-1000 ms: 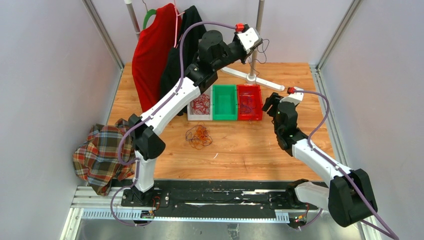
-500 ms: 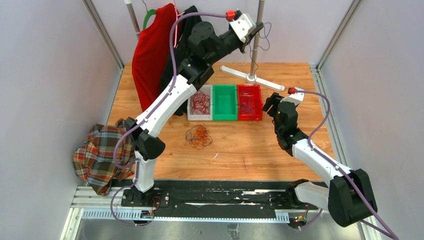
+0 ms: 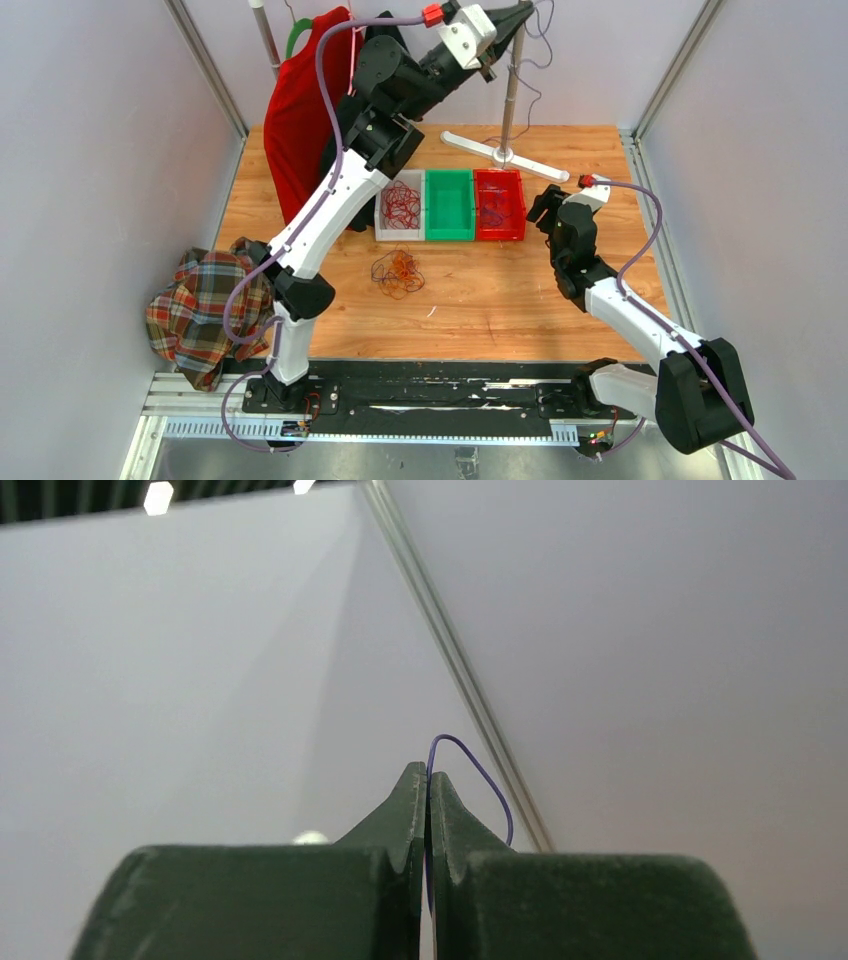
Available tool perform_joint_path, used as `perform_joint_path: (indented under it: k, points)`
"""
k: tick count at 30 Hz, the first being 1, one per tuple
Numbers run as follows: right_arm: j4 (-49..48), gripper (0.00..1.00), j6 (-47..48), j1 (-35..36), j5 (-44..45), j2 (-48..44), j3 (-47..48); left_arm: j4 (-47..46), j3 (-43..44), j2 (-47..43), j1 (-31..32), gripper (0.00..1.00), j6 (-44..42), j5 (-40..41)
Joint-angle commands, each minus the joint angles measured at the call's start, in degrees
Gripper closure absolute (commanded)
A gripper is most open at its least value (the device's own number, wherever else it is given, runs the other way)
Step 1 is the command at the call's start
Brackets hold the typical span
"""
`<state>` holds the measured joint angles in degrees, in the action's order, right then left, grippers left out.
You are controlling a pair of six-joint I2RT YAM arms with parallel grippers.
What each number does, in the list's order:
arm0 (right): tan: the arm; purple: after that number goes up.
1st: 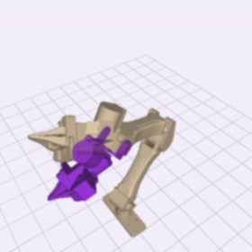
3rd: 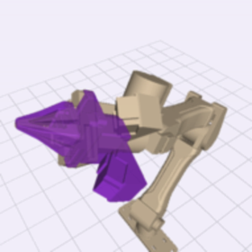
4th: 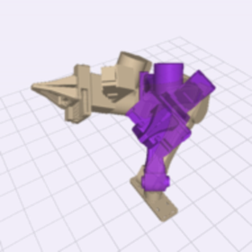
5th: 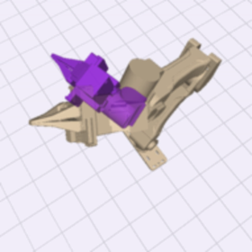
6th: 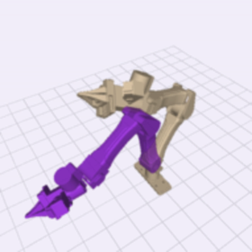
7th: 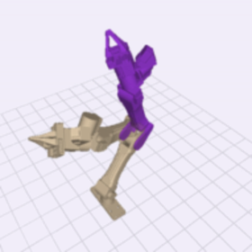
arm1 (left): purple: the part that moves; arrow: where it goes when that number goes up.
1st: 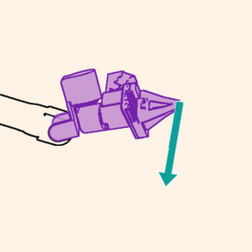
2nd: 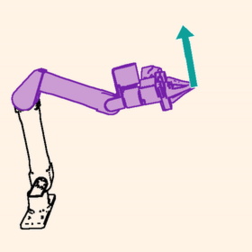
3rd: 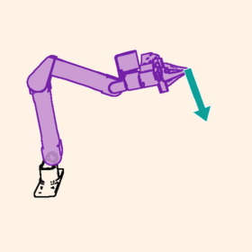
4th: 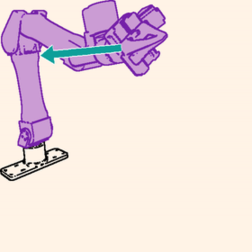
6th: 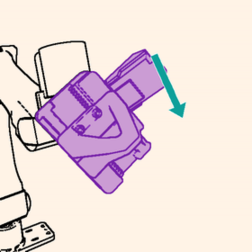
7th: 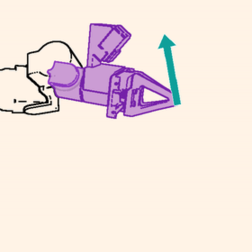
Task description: Untangle the cables
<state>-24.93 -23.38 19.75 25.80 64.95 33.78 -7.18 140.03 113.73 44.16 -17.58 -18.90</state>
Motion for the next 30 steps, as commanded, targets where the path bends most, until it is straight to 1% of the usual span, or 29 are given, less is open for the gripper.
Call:
perform_joint_path:
  k: [1,2,3,6,7,9,13,16,20,27,30]
  points:
    - [0.4,0.36,-0.9,-0.9,1.1,0.0,-0.2,-8.6,11.5,3.2,0.5,1.0,-1.0,-0.2]
    - [0.4,0.36,-1.0,-0.9,1.1,0.1,-0.2,-8.5,11.3,2.9,0.6,1.0,-1.0,-1.0]
    - [0.4,0.36,-1.1,-0.9,1.0,0.1,-0.3,-8.5,8.9,1.7,0.7,1.0,-1.2,-2.1]
    - [0.4,0.37,-1.4,-1.0,0.8,0.4,-0.2,-8.6,-3.3,-3.9,1.3,1.0,-4.7,-3.8]
    - [0.4,0.37,-1.4,-1.0,0.8,0.4,-0.3,-8.6,-6.1,-4.9,1.3,1.0,-5.3,-4.0]
    - [0.4,0.37,-1.5,-1.0,0.9,0.3,-0.3,-8.6,-8.6,-5.4,1.3,1.0,-6.5,-3.8]
    - [0.4,0.37,-1.6,-1.0,1.2,0.1,-0.4,-8.6,-10.4,-4.4,1.3,1.0,-7.7,-2.5]
    - [0.1,0.37,-1.6,-1.0,1.1,0.1,-0.6,-8.6,-13.3,-3.7,1.2,1.0,-11.7,-2.2]
    - [-0.2,0.37,-1.7,-1.0,0.9,-0.1,-1.4,-8.6,-14.7,-1.9,0.6,1.0,-13.6,-0.3]
    - [-0.7,0.37,-2.0,-1.6,0.8,-0.7,-2.8,-8.6,-12.7,1.3,0.0,0.99,-13.0,1.6]
    - [-0.9,0.37,-2.3,-1.6,0.7,-0.8,-2.9,-8.6,-13.5,1.9,-0.1,1.0,-12.7,2.3]
